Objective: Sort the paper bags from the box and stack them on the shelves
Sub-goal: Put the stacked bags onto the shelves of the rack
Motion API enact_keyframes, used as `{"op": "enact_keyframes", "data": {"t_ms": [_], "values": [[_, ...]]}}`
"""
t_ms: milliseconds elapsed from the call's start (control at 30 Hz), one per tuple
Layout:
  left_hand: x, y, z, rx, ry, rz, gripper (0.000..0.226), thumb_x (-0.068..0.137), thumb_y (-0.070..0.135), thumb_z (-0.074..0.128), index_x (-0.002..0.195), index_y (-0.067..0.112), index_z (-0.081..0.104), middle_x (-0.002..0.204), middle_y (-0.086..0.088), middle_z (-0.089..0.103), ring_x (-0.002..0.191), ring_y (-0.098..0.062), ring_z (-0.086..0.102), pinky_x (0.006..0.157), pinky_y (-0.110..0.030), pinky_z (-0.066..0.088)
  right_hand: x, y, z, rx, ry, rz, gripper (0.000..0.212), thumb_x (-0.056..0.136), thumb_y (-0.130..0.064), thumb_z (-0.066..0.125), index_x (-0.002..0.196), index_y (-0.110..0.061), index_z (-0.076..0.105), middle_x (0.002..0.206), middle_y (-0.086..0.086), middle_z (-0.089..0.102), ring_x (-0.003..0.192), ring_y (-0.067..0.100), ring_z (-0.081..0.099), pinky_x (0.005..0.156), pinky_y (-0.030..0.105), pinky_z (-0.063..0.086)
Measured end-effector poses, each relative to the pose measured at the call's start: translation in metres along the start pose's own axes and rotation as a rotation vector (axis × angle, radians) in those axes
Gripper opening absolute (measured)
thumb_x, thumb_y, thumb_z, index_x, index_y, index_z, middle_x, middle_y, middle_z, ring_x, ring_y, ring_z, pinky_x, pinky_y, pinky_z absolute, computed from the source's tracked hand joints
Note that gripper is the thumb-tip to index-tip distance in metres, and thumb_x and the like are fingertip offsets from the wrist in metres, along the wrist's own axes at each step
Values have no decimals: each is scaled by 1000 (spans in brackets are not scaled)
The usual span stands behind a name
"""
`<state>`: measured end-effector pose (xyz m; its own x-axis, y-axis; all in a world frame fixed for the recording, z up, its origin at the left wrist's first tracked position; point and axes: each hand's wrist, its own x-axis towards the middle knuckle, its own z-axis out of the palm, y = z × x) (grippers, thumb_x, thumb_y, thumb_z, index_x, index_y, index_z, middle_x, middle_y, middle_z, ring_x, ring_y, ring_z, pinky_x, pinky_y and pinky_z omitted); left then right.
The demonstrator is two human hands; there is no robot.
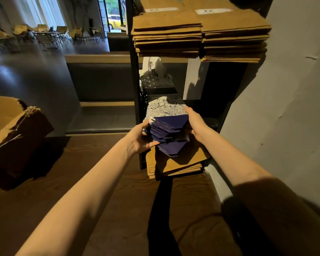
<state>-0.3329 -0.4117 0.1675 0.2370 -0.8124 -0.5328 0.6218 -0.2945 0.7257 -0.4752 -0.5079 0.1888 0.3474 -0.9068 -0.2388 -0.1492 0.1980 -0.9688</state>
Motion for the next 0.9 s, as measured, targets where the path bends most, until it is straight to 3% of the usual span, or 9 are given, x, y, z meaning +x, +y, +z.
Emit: {"op": "enact_keyframes", "data": {"t_ms": [133, 333, 433, 533, 700, 833, 900], "values": [[3, 3, 2, -15, -3, 2, 35, 95, 35, 50, 109, 4, 50, 102, -13, 57, 101, -26, 59, 83, -40, 52, 6, -1, -8, -28, 1, -34, 45, 101, -43, 31, 130, -14, 49, 128, 4, 57, 111, 16, 51, 89, 26, 35], [-9, -3, -9, 295, 80, -20, 36, 96, 43, 42, 77, 13, 48, 84, -5, 58, 75, -17, 54, 66, -26, 41, 9, 9, -23, -102, 27, -40, 52, 99, -48, 30, 139, -17, 42, 136, 6, 52, 126, 23, 47, 109, 39, 36], [-12, -1, -11, 315, 137, 68, 36, 96, 39, 42, 72, 13, 49, 85, -4, 58, 80, -16, 53, 78, -28, 41, 8, 11, -27, -108, 4, -38, 52, 99, -49, 31, 140, -18, 40, 138, 6, 50, 127, 24, 46, 106, 40, 36], [-13, 3, -8, 318, 167, 140, 32, 95, 36, 46, 72, 13, 52, 79, -4, 57, 76, -15, 55, 72, -26, 42, 7, 9, -28, -100, 0, -65, 49, 100, -45, 34, 139, -18, 41, 137, 6, 51, 126, 24, 47, 106, 40, 37], [-8, 5, 2, 103, 155, 63, 27, 95, 23, 52, 73, 6, 51, 50, -3, 59, 35, -8, 56, 39, -15, 43, 6, 1, -24, -100, -42, -75, 50, 98, -45, 41, 137, -15, 44, 137, 4, 51, 127, 23, 46, 106, 40, 37], [-5, 1, 9, 62, 159, 73, 16, 93, 13, 55, 80, 4, 52, 71, -7, 58, 35, -9, 57, 35, -14, 42, 7, 4, -31, -108, 5, -17, 52, 99, -48, 34, 143, -20, 35, 143, 4, 44, 131, 26, 41, 107, 42, 32], [-6, 0, 12, 96, 180, 110, 11, 91, 10, 58, 89, 2, 51, 74, -9, 58, 36, -10, 59, 36, -17, 43, 9, 8, -35, -28, -18, 29, 47, 98, -48, 34, 138, -23, 39, 142, 6, 46, 129, 28, 44, 109, 46, 33]]}}
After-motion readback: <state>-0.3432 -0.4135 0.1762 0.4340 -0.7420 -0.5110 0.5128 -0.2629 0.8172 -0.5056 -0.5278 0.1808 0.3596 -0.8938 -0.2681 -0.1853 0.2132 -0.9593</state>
